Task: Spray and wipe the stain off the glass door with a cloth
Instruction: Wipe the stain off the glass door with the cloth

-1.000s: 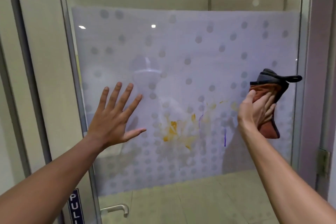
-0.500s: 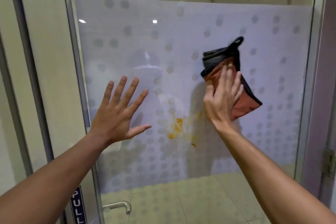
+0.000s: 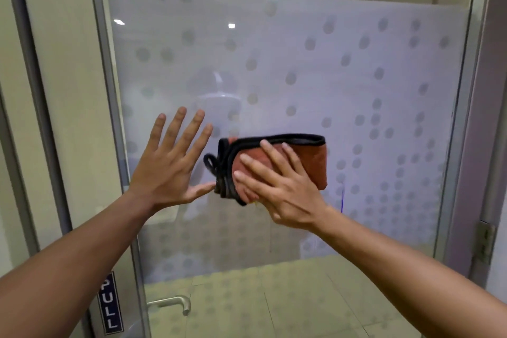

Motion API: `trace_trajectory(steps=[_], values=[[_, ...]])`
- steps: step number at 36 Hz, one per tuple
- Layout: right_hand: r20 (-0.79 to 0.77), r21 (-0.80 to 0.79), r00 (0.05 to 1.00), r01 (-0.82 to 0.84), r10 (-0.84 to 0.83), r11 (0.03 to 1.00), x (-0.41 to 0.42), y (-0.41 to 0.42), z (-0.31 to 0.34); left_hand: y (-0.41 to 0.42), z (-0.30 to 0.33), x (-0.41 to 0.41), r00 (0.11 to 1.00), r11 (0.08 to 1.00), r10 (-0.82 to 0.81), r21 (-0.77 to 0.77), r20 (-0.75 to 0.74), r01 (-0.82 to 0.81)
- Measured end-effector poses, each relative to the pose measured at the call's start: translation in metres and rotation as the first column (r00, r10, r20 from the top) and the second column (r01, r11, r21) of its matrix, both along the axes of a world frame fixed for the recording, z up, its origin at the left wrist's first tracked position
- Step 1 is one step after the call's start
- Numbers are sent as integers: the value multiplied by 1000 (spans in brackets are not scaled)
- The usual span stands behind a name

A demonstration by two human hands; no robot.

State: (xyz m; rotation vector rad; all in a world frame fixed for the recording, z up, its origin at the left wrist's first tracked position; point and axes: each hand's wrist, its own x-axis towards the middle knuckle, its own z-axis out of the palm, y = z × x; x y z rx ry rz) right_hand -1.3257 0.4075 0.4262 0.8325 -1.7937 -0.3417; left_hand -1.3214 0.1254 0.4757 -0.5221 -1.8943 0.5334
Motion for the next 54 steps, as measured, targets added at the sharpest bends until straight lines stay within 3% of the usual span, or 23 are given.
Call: trace_trajectory(steps=[5,9,12,18,23,28,36,39,41,44,46,48,51,54], values=[[-32,219,999,-15,22,976,-6,14,-10,-1,0,0,1000,1000,3,-8,-1,-3],[11,438,1000,-10,5,899,-12,37,-17,1,0,3,1000,1000,16,3,-8,-16],[25,543,999,24,-45,839,-14,63,-24,2,0,3,1000,1000,19,9,-15,-18],[-94,655,989,145,-110,741,-21,122,-21,2,-1,2,1000,1000,24,13,-21,-23],[-77,508,989,145,-123,849,-25,161,-24,3,-1,1,999,999,26,19,-20,-25],[-71,207,988,147,-135,967,-28,188,-40,2,-2,1,998,999,31,15,-52,-31],[-38,-275,988,134,-150,952,-33,189,-74,3,-2,1,998,1000,24,22,-50,-23],[61,-529,990,140,-127,837,-31,171,-87,2,-2,1,999,999,23,28,-46,-22],[143,-713,986,164,-88,682,-29,149,-93,2,-3,1,999,999,26,30,-46,-25],[222,-917,974,225,-47,331,-28,108,-98,2,-3,1,999,999,28,28,-46,-27],[254,-964,967,254,-5,83,-28,83,-95,2,-2,1,999,999,25,27,-41,-24],[274,-956,961,276,37,-94,-26,66,-88,2,-2,1,999,999,24,26,-37,-23],[274,-927,958,286,84,-242,-23,48,-81,2,-2,1,999,999,27,26,-27,-27],[253,-920,963,270,96,-284,-20,30,-81,2,-2,1,999,999,25,24,-23,-24]])
